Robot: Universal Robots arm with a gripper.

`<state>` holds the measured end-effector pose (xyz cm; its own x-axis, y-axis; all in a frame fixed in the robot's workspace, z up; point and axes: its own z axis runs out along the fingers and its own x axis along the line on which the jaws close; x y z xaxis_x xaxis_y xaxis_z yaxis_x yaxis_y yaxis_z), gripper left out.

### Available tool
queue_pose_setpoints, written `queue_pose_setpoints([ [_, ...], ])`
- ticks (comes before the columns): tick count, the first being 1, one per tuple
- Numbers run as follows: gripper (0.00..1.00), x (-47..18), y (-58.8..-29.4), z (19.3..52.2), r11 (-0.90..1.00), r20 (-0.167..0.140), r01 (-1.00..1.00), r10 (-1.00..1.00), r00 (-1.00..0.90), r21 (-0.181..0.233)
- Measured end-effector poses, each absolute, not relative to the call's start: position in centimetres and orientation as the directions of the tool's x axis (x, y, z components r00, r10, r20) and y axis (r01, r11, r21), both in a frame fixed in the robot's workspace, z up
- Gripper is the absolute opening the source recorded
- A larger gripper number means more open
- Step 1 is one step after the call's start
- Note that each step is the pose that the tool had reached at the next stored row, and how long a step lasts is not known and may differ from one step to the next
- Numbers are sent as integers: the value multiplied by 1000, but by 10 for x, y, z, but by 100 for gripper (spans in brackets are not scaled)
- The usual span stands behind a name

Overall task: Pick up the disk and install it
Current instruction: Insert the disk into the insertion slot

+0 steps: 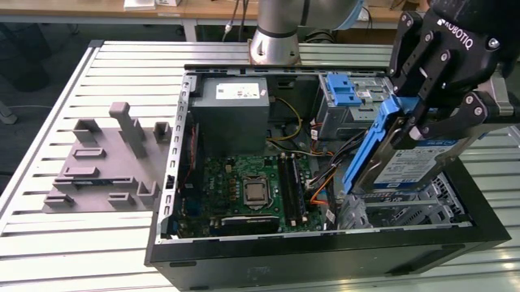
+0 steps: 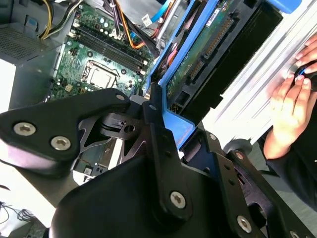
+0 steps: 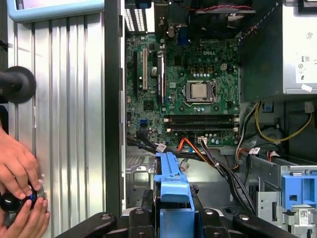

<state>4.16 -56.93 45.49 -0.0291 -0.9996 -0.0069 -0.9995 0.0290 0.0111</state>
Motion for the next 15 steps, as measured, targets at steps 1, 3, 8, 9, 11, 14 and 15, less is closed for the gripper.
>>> queue_pose_setpoints([
  [1, 36, 43, -569, 455, 29, -7, -1000, -1000, -29, 11],
  [3, 36, 46, -569, 454, 29, -7, -1000, -1000, -29, 11],
  [8, 36, 55, -569, 452, 28, -7, -1000, -1000, -28, 11],
  [9, 36, 57, -569, 452, 28, -7, -1000, -1000, -28, 11],
  [11, 36, 60, -569, 451, 28, -7, -1000, -1000, -28, 11],
  [14, 36, 63, -569, 450, 28, -7, -1000, -1000, -28, 11],
  [15, 36, 64, -569, 449, 28, -7, -1000, -1000, -28, 11],
])
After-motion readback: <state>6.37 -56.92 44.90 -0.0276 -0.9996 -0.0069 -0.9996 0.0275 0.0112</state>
